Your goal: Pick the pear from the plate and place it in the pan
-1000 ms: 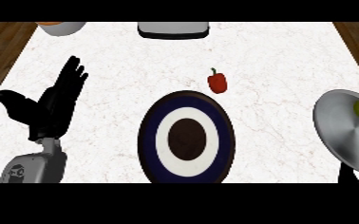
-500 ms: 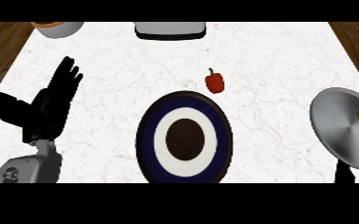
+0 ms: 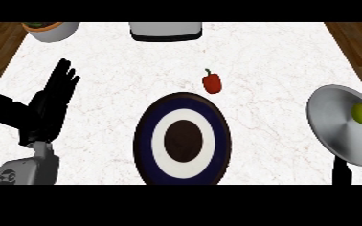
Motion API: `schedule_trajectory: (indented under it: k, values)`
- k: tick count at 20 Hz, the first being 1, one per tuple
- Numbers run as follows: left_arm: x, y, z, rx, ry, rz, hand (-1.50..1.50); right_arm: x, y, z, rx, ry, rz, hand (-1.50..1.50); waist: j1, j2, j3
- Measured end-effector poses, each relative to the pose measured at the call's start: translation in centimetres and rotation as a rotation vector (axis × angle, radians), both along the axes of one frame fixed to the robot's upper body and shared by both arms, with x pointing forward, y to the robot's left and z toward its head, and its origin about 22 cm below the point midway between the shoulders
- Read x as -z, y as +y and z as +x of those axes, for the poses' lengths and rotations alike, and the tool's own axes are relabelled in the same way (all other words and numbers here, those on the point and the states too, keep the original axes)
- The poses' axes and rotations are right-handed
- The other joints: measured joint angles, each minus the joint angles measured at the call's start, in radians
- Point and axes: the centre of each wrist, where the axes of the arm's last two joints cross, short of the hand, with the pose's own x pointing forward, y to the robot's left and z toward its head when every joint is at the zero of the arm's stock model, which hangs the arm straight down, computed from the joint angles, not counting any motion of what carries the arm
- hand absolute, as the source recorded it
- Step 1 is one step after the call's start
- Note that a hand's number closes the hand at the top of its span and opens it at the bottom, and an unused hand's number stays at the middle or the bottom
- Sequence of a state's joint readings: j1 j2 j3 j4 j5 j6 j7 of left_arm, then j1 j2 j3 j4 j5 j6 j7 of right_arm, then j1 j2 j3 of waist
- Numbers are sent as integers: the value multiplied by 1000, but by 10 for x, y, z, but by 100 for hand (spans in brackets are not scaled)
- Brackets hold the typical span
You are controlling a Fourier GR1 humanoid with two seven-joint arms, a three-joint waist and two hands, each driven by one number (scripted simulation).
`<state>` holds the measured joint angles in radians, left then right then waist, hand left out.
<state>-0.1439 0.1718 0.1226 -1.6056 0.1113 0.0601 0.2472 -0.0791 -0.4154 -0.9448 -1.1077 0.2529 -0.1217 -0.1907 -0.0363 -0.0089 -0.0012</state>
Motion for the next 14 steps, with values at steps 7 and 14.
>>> schedule_trajectory:
  k: [7, 14]
  values:
    - [-7, 1, 0, 5, 1, 1, 0, -2, -1, -103, -95, -125, 72, -150, 4, 2, 0]
    - [-4, -5, -5, 21, -3, 1, 0, -8, 24, -156, -93, -151, 58, -150, 24, 7, 0]
